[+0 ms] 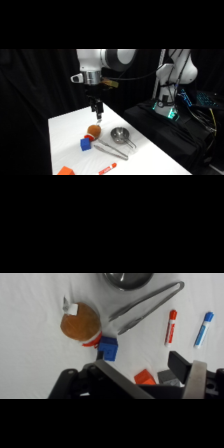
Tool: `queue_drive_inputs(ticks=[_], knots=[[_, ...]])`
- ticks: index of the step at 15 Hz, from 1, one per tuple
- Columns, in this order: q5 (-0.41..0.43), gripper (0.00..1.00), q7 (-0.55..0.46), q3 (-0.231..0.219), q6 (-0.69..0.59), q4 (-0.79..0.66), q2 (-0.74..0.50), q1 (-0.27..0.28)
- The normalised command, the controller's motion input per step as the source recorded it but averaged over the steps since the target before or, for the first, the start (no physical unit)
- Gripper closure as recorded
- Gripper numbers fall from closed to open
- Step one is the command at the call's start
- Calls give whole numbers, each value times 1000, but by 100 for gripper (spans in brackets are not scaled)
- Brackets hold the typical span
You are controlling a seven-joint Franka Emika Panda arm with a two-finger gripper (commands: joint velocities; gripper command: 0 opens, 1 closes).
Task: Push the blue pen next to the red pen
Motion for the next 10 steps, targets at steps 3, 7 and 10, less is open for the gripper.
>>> queue_drive_inputs(ticks=[3, 7, 10], knots=[[5, 0, 54, 37, 32, 56, 66, 21], [-72, 0, 187, 91, 48, 188, 200, 121], [-108, 0, 218, 86, 37, 299, 285, 142]])
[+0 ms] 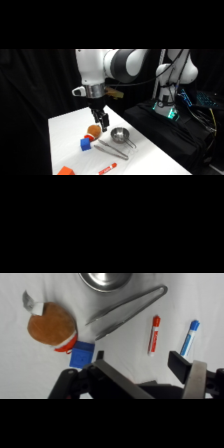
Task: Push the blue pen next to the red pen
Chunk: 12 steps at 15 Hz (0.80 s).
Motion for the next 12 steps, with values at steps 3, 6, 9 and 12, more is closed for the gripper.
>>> queue_drive_inputs(ticks=[3, 6, 9, 12], knots=[[-101, 0, 184, 56, 29, 352, 315, 112], [-79, 0, 168, 50, 34, 379, 338, 101], [-104, 0, 192, 39, 67, 424, 367, 125], [-128, 0, 206, 27, 38, 481, 392, 143]])
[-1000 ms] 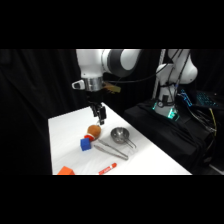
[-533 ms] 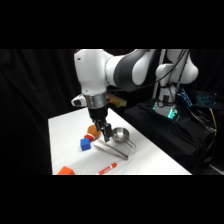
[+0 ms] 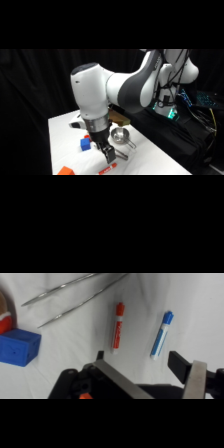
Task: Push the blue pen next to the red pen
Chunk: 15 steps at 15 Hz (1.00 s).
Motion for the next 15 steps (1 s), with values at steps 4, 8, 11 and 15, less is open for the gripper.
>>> queue_drive_inputs(ticks=[4, 8, 11, 15], knots=[[-125, 0, 184, 17, -18, 513, 407, 129], [-111, 0, 147, 18, -49, 520, 386, 114], [-85, 0, 132, 28, -62, 535, 388, 95], [-53, 0, 115, 41, -85, 480, 361, 74]])
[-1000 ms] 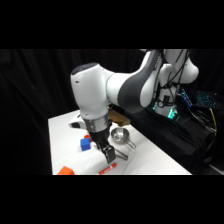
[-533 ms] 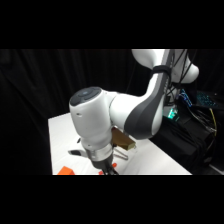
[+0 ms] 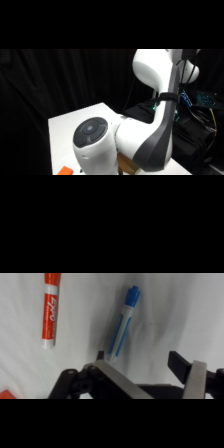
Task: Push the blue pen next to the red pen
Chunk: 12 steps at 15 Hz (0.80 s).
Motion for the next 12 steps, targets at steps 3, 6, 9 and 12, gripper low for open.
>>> queue_drive_inputs(ticks=[3, 6, 9, 12], knots=[[-29, 0, 119, 51, -123, 401, 281, 72], [-38, 0, 116, 44, -143, 366, 207, 84], [-41, 0, 88, 29, -132, 301, 161, 39], [-23, 0, 60, 11, -78, 176, 91, -39]])
